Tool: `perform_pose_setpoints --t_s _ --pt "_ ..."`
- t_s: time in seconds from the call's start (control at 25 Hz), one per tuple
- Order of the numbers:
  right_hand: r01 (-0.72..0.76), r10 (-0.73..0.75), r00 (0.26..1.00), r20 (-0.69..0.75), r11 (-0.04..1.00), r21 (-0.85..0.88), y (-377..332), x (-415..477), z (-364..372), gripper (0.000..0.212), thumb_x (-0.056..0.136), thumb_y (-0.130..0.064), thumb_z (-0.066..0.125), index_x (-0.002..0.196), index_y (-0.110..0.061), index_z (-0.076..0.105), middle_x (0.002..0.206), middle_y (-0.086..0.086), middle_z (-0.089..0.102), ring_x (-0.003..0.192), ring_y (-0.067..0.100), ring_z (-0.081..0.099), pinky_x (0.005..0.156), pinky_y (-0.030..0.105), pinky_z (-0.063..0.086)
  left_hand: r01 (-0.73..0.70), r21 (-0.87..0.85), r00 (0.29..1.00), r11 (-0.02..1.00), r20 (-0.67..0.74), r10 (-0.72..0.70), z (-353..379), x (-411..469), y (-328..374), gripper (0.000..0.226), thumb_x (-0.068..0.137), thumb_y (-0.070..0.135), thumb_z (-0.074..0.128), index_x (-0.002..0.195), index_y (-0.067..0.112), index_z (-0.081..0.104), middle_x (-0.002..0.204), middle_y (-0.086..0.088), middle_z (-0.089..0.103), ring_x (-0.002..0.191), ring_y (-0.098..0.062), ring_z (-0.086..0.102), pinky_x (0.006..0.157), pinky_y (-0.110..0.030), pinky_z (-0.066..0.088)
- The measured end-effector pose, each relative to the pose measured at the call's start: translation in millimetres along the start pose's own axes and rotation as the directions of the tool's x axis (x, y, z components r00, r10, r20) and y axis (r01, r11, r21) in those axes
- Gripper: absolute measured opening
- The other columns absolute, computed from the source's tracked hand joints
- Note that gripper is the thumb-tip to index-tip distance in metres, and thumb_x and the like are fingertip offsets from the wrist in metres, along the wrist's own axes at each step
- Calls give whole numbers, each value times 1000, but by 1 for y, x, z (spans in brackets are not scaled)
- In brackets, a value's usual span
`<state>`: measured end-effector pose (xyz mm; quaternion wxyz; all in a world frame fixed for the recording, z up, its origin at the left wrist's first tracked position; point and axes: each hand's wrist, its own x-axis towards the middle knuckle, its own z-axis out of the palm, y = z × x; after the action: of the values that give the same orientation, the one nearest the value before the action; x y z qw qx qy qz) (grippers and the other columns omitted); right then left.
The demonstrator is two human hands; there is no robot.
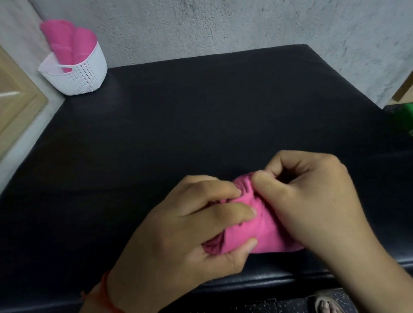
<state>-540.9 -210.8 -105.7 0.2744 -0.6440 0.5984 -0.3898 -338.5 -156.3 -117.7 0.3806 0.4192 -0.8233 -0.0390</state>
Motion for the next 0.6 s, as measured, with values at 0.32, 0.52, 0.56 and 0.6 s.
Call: perform_pose_setpoints --t_s 0.32,0.52,0.56,0.6 --pt "63 -101 984 148 968 244 16 9 -15 13 90 -32 80 83 -21 76 76 0 75 66 17 68 66 32 51 124 -64 991 990 -43 -127 0 -6 -14 36 74 21 88 104 11 72 128 -4 58 125 -17 60 104 -22 46" --pt "87 -138 925 353 984 156 25 8 -2 26 86 -55 76 108 -43 77 108 -16 74 103 6 71 91 30 55 479 -459 868 748 116 -484 8 -11 -14 62 82 16 74 139 23 48 133 6 59 132 -18 56 103 -23 47" --pt "124 -164 910 380 984 129 26 6 3 26 86 -58 75 108 -44 77 109 -18 74 105 5 70 91 29 55 579 -502 791 643 153 -593 12 -10 -15 58 87 31 73 140 31 50 132 11 61 129 -10 58 102 -23 49" --pt "166 -195 902 385 980 107 28 4 8 26 87 -59 75 108 -44 77 110 -20 73 106 5 70 91 30 56 656 -520 705 547 162 -691 18 -10 -18 48 90 45 72 135 37 57 128 14 66 122 -4 63 100 -26 52"
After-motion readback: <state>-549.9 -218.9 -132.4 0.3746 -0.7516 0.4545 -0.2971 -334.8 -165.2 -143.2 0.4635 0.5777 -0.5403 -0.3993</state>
